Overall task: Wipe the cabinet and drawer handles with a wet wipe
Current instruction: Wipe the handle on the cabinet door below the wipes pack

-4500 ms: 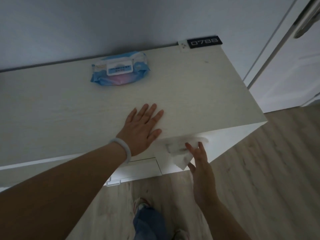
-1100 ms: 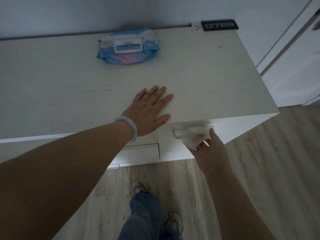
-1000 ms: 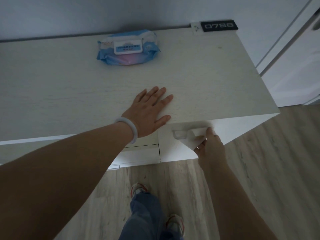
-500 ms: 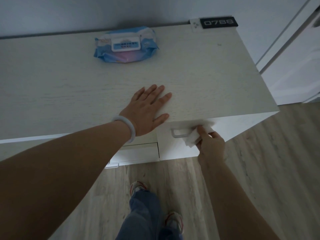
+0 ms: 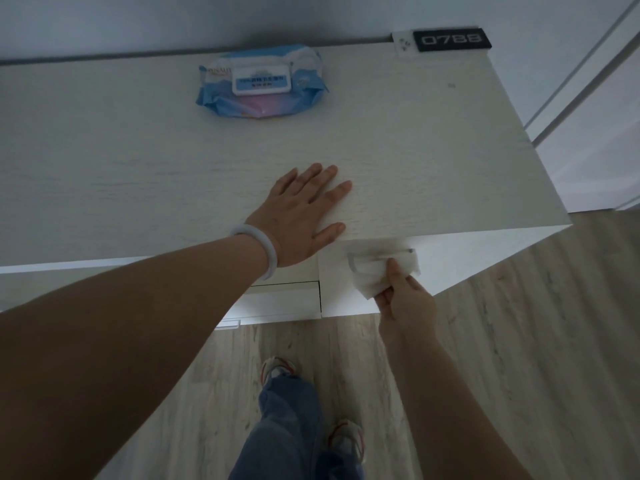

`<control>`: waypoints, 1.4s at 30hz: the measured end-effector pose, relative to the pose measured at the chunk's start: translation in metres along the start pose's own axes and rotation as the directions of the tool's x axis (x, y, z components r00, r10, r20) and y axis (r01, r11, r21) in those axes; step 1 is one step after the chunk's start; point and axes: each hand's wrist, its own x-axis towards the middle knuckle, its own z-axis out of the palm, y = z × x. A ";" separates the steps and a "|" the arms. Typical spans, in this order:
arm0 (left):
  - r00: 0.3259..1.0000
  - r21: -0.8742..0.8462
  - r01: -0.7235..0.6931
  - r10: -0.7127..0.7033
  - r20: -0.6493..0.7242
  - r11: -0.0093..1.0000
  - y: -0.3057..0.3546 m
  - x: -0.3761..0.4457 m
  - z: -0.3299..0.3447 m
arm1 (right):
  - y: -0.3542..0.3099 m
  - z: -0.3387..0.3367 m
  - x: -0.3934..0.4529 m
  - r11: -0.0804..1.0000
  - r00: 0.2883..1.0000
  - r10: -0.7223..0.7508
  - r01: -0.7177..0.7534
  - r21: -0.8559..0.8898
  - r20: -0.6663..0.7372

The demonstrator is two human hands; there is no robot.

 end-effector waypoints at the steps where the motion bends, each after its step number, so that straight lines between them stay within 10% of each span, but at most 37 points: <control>1: 1.000 0.003 0.002 -0.002 -0.003 1.000 0.000 0.000 0.000 | 0.003 0.003 -0.003 1.000 1.000 0.015 -0.015 -0.001 0.015; 12: 1.000 0.012 -0.004 0.004 -0.011 1.000 -0.001 0.000 0.001 | -0.034 -0.019 0.038 0.916 0.908 0.300 -0.359 0.178 0.292; 20: 1.000 0.011 -0.001 0.001 0.000 1.000 -0.001 0.000 0.001 | -0.024 -0.023 0.038 0.888 0.913 0.233 -0.340 0.310 0.335; 25: 1.000 0.014 -0.003 0.003 -0.004 1.000 -0.001 0.000 0.002 | -0.026 -0.031 0.037 0.993 0.987 0.070 -0.056 -0.100 0.143; 28: 1.000 0.015 -0.005 0.005 -0.004 1.000 -0.001 0.000 0.002 | -0.034 -0.024 0.047 0.861 0.989 -0.147 0.136 -0.489 0.015; 32: 1.000 0.014 0.001 -0.001 0.000 1.000 -0.001 0.001 0.003 | -0.030 -0.014 0.046 0.794 0.955 -0.291 0.210 -0.571 -0.053; 36: 1.000 0.019 0.000 0.000 -0.001 1.000 0.000 0.000 0.003 | -0.026 -0.022 0.046 0.998 0.977 0.055 -0.052 -0.021 0.206; 42: 1.000 0.026 -0.001 0.001 -0.001 1.000 0.000 0.000 0.003 | -0.006 -0.018 0.039 0.927 0.932 0.005 -0.140 0.347 0.363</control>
